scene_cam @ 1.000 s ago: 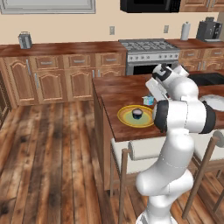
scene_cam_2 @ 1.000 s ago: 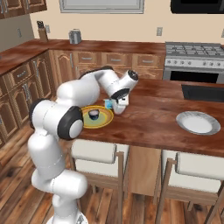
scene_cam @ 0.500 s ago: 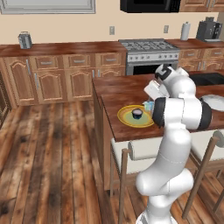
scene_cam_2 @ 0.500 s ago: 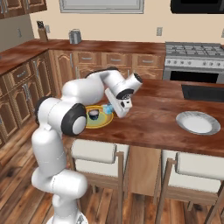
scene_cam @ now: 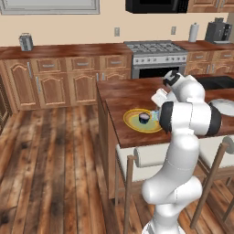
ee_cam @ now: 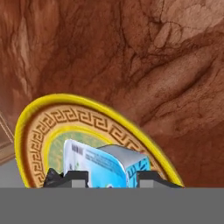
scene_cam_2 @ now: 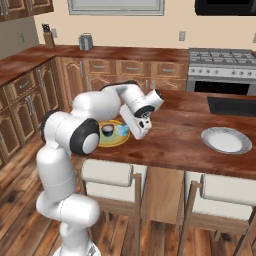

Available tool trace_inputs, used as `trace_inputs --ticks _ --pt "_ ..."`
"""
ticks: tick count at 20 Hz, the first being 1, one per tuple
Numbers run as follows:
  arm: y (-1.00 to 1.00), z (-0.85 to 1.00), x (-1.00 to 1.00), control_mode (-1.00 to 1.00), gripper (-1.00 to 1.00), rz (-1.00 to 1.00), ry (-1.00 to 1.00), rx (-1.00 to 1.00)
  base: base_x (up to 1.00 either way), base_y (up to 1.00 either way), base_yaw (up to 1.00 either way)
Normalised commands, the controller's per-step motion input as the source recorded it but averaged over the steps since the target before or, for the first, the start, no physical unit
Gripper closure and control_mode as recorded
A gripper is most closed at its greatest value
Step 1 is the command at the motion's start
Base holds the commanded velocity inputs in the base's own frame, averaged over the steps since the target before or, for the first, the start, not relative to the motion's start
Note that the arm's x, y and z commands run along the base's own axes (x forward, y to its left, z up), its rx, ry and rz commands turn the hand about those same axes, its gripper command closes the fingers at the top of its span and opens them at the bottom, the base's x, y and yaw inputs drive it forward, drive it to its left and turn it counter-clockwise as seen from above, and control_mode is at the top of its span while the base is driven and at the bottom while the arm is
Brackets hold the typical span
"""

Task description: Place two yogurt containers on each plate.

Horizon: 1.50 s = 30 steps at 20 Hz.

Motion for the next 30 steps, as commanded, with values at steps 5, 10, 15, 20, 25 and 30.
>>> trace_inputs --ticks 5,10,15,20,25,30 --pt "0.32 -0.21 -0.11 -1.00 1.00 0.00 0.00 0.00 0.00 0.00 0.00" --pt "0.27 -0.11 -0.14 -1.00 -1.00 0.00 0.00 0.00 0.00 0.00 0.00" --pt "0.19 -0.04 -0.21 -1.00 -1.00 0.00 0.00 0.00 0.00 0.00 0.00" --pt "0.01 0.05 -0.21 -1.00 -1.00 0.00 0.03 0.00 0.00 0.00 0.00" --pt "0.00 0.35 -0.14 -1.00 -1.00 0.00 0.05 0.00 0.00 0.00 0.00" --pt "0.05 0.57 -0.10 -1.00 -1.00 0.00 0.01 -0.05 0.00 0.00 0.00"
